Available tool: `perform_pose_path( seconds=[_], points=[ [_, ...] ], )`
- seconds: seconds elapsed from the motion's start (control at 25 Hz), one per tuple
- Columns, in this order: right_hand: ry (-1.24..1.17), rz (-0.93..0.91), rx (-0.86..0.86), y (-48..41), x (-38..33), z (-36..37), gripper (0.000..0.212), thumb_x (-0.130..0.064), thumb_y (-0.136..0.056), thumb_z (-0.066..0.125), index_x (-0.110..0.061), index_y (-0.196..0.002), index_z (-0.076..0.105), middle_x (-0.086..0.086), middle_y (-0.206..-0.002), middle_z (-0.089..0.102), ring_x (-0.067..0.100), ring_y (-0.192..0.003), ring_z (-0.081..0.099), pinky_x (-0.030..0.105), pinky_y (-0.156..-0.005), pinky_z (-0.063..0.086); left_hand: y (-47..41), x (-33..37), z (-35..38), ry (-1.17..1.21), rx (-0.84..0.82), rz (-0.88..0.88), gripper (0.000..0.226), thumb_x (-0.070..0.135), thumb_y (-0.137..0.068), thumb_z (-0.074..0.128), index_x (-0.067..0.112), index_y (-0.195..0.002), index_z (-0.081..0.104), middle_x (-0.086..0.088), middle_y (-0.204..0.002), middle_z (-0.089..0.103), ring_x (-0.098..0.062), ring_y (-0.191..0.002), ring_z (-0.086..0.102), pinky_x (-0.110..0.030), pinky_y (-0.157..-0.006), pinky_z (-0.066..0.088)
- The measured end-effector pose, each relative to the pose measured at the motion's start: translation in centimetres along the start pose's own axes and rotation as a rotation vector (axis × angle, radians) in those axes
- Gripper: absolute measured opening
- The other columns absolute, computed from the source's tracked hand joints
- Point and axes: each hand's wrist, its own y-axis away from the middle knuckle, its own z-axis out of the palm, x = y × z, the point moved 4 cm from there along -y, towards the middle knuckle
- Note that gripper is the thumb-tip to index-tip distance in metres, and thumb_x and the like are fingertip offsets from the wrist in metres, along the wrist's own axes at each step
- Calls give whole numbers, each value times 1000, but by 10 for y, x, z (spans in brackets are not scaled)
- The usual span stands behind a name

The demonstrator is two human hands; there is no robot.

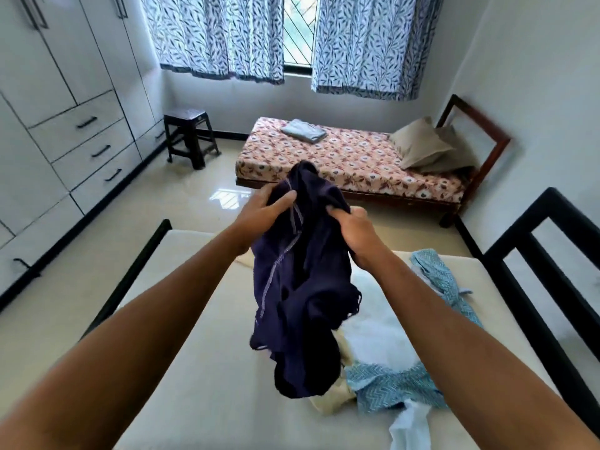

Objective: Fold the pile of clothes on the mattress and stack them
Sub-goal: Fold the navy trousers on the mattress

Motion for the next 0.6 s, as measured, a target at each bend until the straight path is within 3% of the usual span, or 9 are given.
perform_pose_path(
  seconds=[0.08,0.24,0.32,0.4,0.48,0.52,0.6],
  points=[
    [-197,25,88,5,-17,10,12,-13,-99,65,-6,-93,73,6,-79,76,18,-69,71,29,-68,57,48,-16,-16,46,-61,-66,43,59,-99,57,33,-134,57,11,-130,66,1,-110,66,-23,-92,54],
    [-432,180,163,9,-32,23,13,-15,-100,63,-5,-94,67,10,-81,71,21,-67,67,23,-50,56,132,-48,-31,218,-118,-110,72,81,-80,54,44,-142,53,12,-139,63,-12,-127,62,-43,-100,52],
    [-483,233,202,4,-28,31,16,-10,-103,56,-3,-92,65,12,-81,66,24,-66,64,23,-43,53,154,-53,-24,259,-198,-100,68,64,-84,65,39,-146,52,8,-140,64,-14,-124,65,-39,-93,57],
    [-564,271,197,-3,-22,38,19,0,-100,44,1,-99,63,17,-84,60,28,-64,59,26,-40,52,163,-50,-6,205,-180,-94,41,33,-92,71,23,-132,64,4,-121,74,-12,-107,71,-31,-81,57],
    [-575,271,123,-6,-16,40,20,0,-100,41,0,-97,61,19,-85,58,29,-67,60,31,-49,59,158,-37,5,153,-21,-82,7,18,-98,69,14,-102,73,1,-94,77,-14,-88,71,-29,-71,54],
    [-559,264,36,-3,-12,39,18,-9,-104,46,-1,-99,61,19,-90,61,30,-74,64,35,-60,62,151,-29,4,197,91,-109,9,15,-100,66,11,-97,73,-1,-90,77,-17,-85,70,-28,-70,55],
    [-321,269,-237,11,0,26,42,-46,-105,50,-7,-117,61,14,-106,67,27,-91,67,41,-78,57,137,-8,-1,340,244,-150,13,12,-102,62,6,-100,73,-9,-90,78,-20,-81,72,-27,-68,58]
  ],
)
